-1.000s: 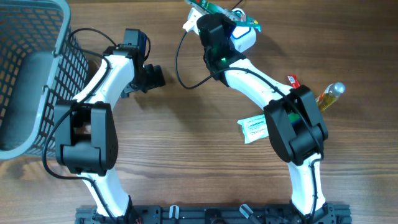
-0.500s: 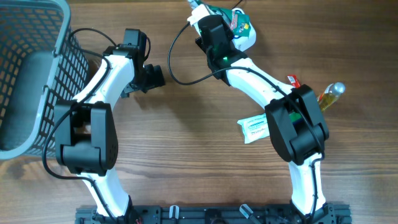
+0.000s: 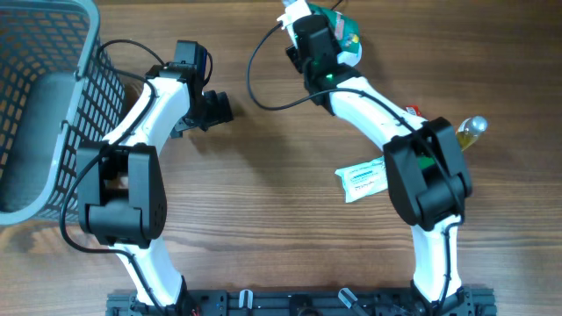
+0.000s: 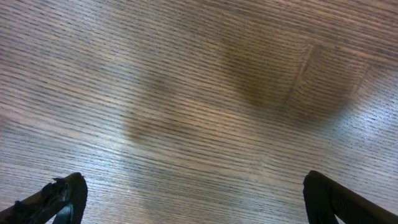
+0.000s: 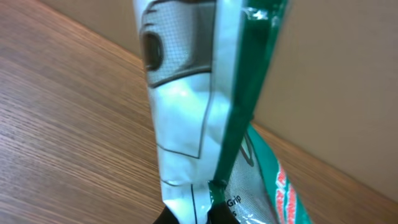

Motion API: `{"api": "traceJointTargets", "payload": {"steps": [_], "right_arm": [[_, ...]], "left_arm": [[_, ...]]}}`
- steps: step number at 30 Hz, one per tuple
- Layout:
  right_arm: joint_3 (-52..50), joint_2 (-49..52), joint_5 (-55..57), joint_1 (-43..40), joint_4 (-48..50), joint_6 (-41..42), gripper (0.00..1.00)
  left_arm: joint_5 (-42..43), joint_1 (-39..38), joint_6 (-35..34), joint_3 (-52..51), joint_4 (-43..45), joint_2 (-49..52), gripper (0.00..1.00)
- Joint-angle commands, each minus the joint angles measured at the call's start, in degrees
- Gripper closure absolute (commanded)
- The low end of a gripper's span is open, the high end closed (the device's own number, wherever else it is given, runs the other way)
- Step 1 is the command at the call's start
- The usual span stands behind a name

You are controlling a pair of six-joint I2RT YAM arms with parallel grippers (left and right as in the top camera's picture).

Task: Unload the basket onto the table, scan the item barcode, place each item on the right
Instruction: 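Lower the glove packet and release it on the table center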

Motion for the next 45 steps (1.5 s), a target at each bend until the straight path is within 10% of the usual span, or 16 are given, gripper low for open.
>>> {"api": "traceJointTargets", "payload": {"steps": [1, 11, 14, 16, 25, 45], "right_arm": [[0.61, -12.22, -5.60, 0.20, -5.90, 4.81, 0.94], [-2.32, -22.64, -39.28, 0.20, -60.81, 29.53, 0.86], [-6.91, -22.64, -38.80, 0.20, -60.96, 29.57, 0.32], [-9.49, -22.64, -37.66, 0.22, -59.76, 29.51, 0.17], [-10.88, -27.23, -28.48, 0.22, -58.25, 34.64, 0.00], [-10.88, -28.61, -28.44, 0.22, -50.25, 34.40, 0.00]], "left_arm": [[-0.76, 0.20, -0.31, -0.24, 0.00, -0.76, 0.00], [-0.79, 0.20, -0.31, -0.24, 0.00, -0.76, 0.00], [-0.79, 0.20, -0.31, -0.24, 0.00, -0.76, 0.00], [-0.79, 0.20, -0.31, -0.24, 0.00, -0.74, 0.00], [-0.79, 0.20, -0.31, -0.24, 0.00, -0.76, 0.00], [-0.79, 0.20, -0.31, -0.24, 0.00, -0.76, 0.00]]}}
